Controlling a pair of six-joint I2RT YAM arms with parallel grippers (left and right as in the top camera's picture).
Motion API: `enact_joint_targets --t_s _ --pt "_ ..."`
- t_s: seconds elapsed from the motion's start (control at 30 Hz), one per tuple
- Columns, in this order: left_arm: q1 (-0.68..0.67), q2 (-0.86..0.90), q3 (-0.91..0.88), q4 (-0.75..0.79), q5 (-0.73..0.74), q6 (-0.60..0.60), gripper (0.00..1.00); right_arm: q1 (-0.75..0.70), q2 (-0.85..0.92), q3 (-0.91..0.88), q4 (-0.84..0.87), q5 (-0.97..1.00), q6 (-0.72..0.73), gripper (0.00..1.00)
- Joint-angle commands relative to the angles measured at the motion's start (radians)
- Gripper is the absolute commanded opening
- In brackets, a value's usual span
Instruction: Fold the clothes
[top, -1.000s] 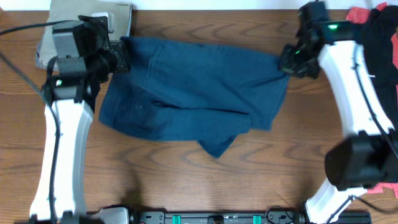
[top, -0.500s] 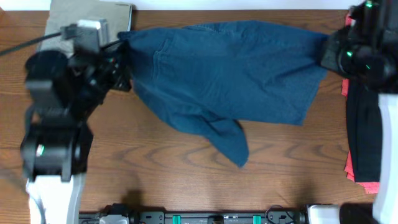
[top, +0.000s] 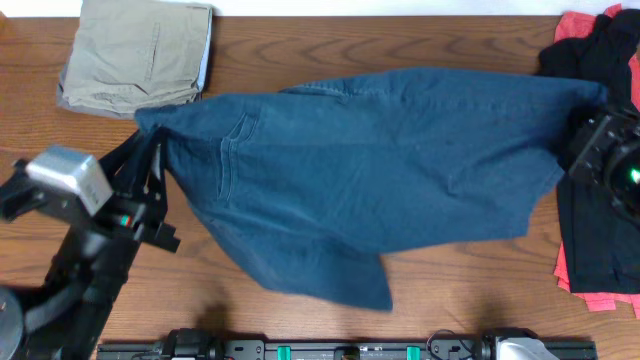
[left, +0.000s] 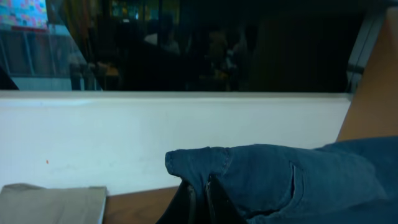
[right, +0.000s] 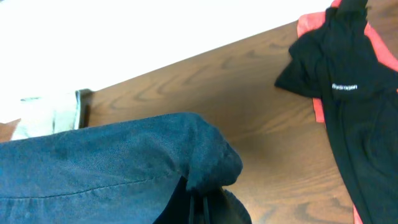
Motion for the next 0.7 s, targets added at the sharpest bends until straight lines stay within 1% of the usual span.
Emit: enact_joint_targets --t_s 0.0,0.17,0.3,0.37,0.47,0.6,0.63,0.67 --pt "-0.001 0.005 0.023 -0.013 -0.047 -0.029 0.06 -0.007 -0.008 0.015 0.003 0.018 -0.007 0.01" --pt "-0.001 0.093 0.023 -0.074 -0.069 -0.032 0.06 -0.007 0.03 0.014 0.011 0.018 0.0 0.01" --pt "-0.001 0.229 0.023 -0.098 -0.095 -0.036 0.06 -0.007 0.115 0.014 0.037 0.023 -0.001 0.01" --pt "-0.001 0.314 0.023 -0.1 -0.137 -0.036 0.06 -0.007 0.164 0.014 0.061 0.035 -0.001 0.01" --pt "-0.001 0.459 0.023 -0.08 -0.246 -0.036 0.06 -0.006 0.268 0.014 0.124 0.041 -0.005 0.01" --pt "0.003 0.678 0.023 -0.023 -0.381 -0.035 0.06 -0.002 0.431 0.013 0.238 0.027 -0.004 0.01" --pt "0.004 0.731 0.023 -0.005 -0.412 -0.035 0.06 0.002 0.47 0.013 0.264 0.012 -0.005 0.02" --pt "0.008 0.781 0.023 0.013 -0.439 -0.036 0.06 0.007 0.51 0.013 0.288 -0.004 -0.005 0.07"
